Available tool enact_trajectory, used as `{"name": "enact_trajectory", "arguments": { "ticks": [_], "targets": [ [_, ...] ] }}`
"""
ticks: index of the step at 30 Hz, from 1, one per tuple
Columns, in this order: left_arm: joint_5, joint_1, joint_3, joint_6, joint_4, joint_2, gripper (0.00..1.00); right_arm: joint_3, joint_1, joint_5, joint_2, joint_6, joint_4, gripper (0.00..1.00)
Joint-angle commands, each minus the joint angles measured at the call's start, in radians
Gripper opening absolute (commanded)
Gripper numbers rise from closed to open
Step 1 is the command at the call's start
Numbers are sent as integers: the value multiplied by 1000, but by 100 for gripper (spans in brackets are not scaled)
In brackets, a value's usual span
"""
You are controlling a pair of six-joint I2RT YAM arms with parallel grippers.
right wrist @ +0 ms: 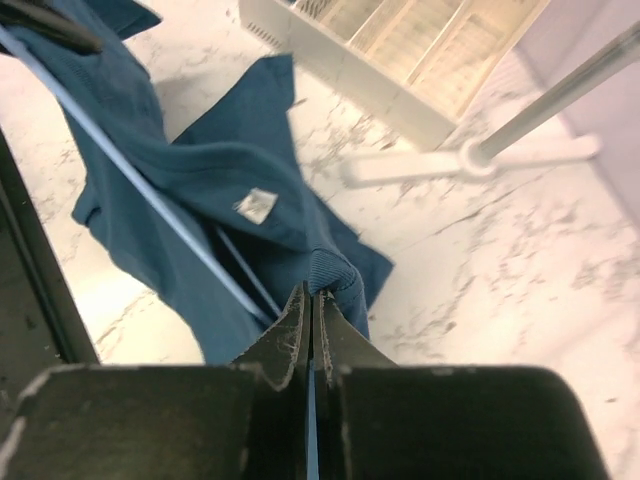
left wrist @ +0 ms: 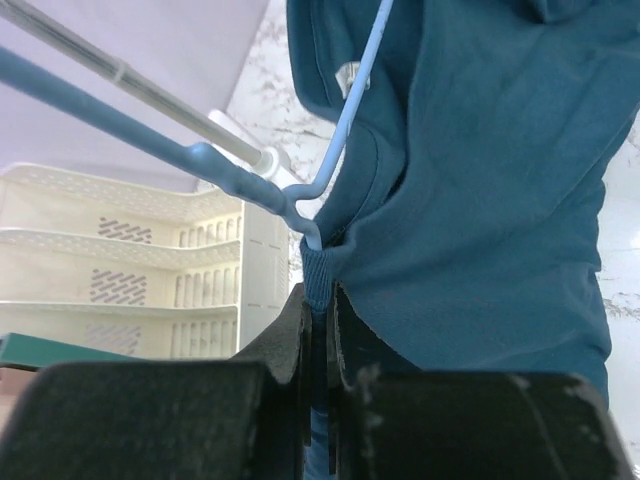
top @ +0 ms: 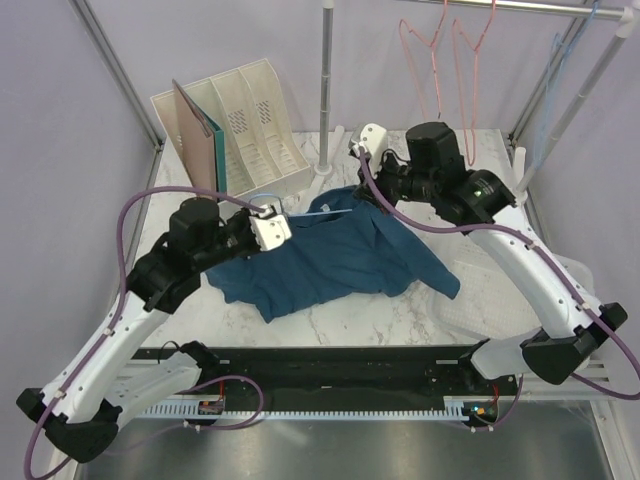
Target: Place the t-shirt on the hanger
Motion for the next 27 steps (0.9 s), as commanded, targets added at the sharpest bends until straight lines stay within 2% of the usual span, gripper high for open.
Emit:
{"name": "enact_trajectory", "arguments": {
  "ticks": [1,3,8,10,13,16,17,18,20,21,22,23,25,27],
  "targets": [
    [74,0,1,70,74,-56,2,141,-52,-40,-41,-132,-59,0],
    [79,6,12,88,48,-70,2,174,-94,-62,-32,-158,-77,0],
    [97,9,35,75,41,-76,2,187,-114,-281,-23,-220,-183,1],
    [132,9,55,32,53,-61,2,162,-91,-319,-17,-235,-208,6],
    [180,9,82,-37,83,-22,2,151,-31,-330,5,-248,-217,7],
    [145,7,105,-91,110,19,2,199,-5,-355,23,-238,-220,15],
    [134,9,110,-99,115,22,2,222,-5,-341,25,-237,-223,20],
    [129,9,99,-96,121,10,2,228,-5,-320,23,-240,-243,36],
    [120,9,76,-96,141,-16,2,221,-22,-294,2,-299,-278,61],
    [116,9,63,-100,141,-34,2,211,-40,-301,-10,-319,-309,82],
    [108,10,55,-103,141,-44,2,201,-68,-313,-33,-321,-315,90],
    [111,15,46,-105,133,-51,2,196,-145,-342,-38,-326,-326,97],
    [111,18,24,-111,132,-77,2,223,-229,-410,-21,-358,-405,98],
    [123,24,12,-120,129,-85,2,269,-312,-424,-1,-456,-511,98]
  ]
}}
